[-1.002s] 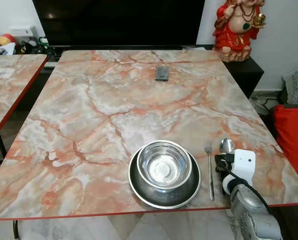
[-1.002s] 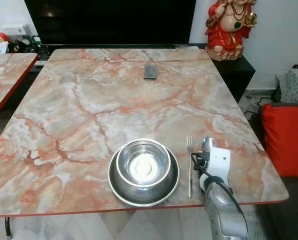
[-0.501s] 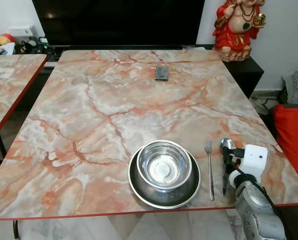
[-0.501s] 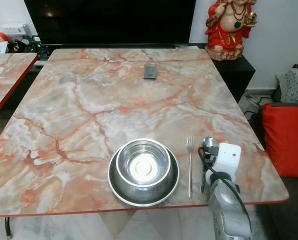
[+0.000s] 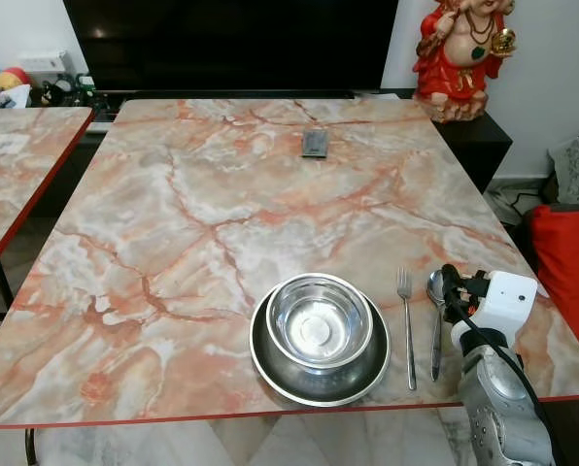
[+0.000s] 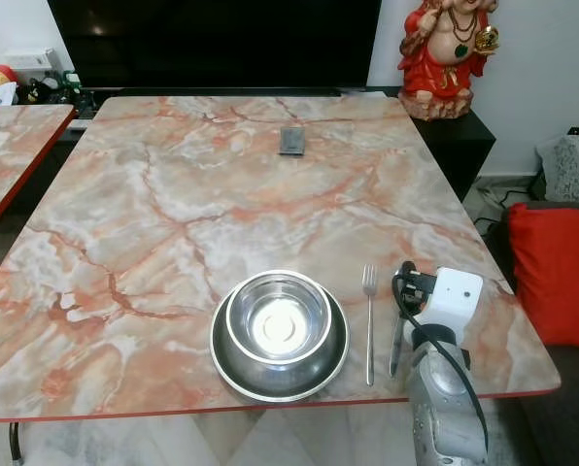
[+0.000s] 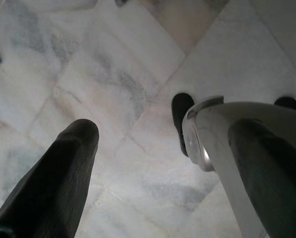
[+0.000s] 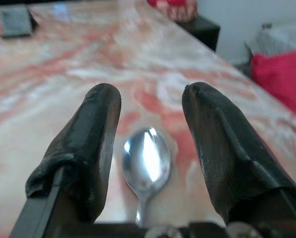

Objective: Setting the table

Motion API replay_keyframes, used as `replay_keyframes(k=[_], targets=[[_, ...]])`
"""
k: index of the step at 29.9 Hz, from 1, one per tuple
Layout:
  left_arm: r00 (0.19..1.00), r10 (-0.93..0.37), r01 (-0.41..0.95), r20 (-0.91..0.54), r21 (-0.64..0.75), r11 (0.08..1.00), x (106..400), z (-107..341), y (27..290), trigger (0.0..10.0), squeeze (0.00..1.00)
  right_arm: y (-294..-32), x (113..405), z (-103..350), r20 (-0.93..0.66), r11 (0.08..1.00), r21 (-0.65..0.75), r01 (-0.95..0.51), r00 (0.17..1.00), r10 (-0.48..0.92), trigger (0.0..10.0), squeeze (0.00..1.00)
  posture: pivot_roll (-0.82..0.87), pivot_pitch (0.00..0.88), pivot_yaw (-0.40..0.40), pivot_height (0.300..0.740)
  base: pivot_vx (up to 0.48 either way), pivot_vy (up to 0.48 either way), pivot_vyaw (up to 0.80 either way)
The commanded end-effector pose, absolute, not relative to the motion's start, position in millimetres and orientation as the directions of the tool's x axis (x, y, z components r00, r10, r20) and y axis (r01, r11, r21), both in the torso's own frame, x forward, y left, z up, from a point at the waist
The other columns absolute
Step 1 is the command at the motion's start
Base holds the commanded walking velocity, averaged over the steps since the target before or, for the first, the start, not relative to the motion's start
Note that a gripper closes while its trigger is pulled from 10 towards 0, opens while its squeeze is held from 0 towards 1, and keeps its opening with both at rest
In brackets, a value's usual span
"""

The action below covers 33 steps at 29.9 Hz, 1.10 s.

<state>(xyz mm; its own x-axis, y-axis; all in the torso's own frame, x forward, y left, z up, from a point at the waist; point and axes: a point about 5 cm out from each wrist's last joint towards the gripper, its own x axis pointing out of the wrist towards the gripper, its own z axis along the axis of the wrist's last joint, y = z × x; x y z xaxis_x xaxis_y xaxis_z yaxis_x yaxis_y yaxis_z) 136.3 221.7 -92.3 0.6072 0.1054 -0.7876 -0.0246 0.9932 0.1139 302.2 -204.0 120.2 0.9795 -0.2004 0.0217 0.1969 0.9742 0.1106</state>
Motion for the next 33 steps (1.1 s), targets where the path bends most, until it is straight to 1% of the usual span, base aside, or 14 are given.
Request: replay_keyframes(k=[1,6,10,14,19,23,24,27,29,33], targets=[[0.586,0.109,-0.018,-0.803,0.121,0.992,129.7,-94.3,224.7,10.0,0.00,-203.7,301.1,128.0,0.069,0.980,0.089,0.178,0.980,-0.185,10.0,0.00,-0.04,0.014,-0.018,0.740,0.000,0.000,0.00],[0.587,0.107,-0.016,-0.803,0.120,0.993,131.9,-94.1,223.1,10.0,0.00,-204.4,302.4,131.9,0.100,0.983,0.078,0.166,0.980,-0.174,10.0,0.00,-0.04,0.004,-0.022,0.740,0.000,0.000,0.00],[0.595,0.104,-0.022,-0.797,0.113,0.993,137.4,-93.2,218.9,10.0,0.00,-204.2,305.1,135.5,0.120,0.982,0.075,0.171,0.976,-0.179,10.0,0.00,-0.03,0.015,-0.030,0.740,0.000,0.000,0.80],[0.598,0.106,-0.032,-0.794,0.109,0.994,139.7,-93.1,216.1,10.0,0.00,-198.7,305.1,137.5,0.144,0.985,0.085,0.150,0.976,-0.161,10.0,0.00,-0.03,0.023,-0.029,0.740,0.000,0.000,0.75],[0.593,0.112,-0.044,-0.797,0.106,0.993,137.7,-93.8,216.9,10.0,0.00,-200.8,303.9,137.1,0.151,0.979,0.114,0.166,0.972,-0.182,10.0,0.00,-0.03,0.034,-0.023,0.740,0.000,0.000,0.00],[0.585,0.116,-0.048,-0.803,0.109,0.993,128.2,-95.8,220.1,10.0,0.00,-201.6,304.5,139.3,0.164,0.978,0.121,0.172,0.968,-0.191,10.0,0.00,-0.02,0.046,-0.020,0.740,0.000,0.409,0.00],[0.578,0.120,-0.049,-0.807,0.112,0.993,120.5,-97.4,221.9,10.0,0.00,-201.4,304.9,141.0,0.174,0.977,0.125,0.174,0.965,-0.194,10.0,0.00,-0.02,0.050,-0.020,0.740,0.000,0.480,0.00],[0.567,0.123,-0.052,-0.814,0.113,0.992,110.2,-99.8,222.3,10.0,0.00,-200.8,304.9,143.1,0.187,0.978,0.124,0.171,0.963,-0.192,10.0,0.00,-0.02,0.053,-0.021,0.740,0.000,0.480,0.00],[0.546,0.125,-0.054,-0.828,0.114,0.992,94.9,-103.6,220.5,10.0,0.00,-200.5,304.6,145.3,0.202,0.978,0.121,0.167,0.961,-0.189,10.0,0.00,-0.02,0.058,-0.024,0.740,0.000,0.480,0.00],[0.525,0.126,-0.055,-0.842,0.114,0.992,82.1,-106.3,219.8,10.0,0.00,-202.6,304.9,147.6,0.216,0.977,0.125,0.175,0.956,-0.199,10.0,0.00,-0.01,0.063,-0.024,0.740,0.000,0.480,0.00]])
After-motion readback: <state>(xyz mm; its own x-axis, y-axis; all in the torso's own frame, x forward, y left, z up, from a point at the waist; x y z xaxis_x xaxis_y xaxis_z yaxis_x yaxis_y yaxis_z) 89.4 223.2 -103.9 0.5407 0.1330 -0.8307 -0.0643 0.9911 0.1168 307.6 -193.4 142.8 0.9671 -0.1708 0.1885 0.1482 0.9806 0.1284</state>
